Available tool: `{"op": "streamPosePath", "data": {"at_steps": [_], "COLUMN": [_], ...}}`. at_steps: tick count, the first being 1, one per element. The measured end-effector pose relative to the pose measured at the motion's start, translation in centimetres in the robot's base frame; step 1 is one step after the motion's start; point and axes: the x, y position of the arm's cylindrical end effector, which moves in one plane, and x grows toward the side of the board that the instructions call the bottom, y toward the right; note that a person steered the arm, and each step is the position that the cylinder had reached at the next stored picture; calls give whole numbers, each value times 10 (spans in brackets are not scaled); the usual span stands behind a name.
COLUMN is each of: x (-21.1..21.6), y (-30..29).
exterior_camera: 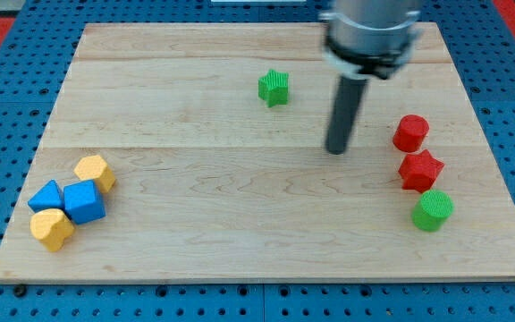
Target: Move green star towards red circle
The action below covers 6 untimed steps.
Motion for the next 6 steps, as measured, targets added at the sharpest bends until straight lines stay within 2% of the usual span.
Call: {"op": "streamPosePath", "data": {"at_steps": [1,2,4,5,6], "x": [-33,-82,-137,-124,-100], "y": [-77,-107,4,59,74]}}
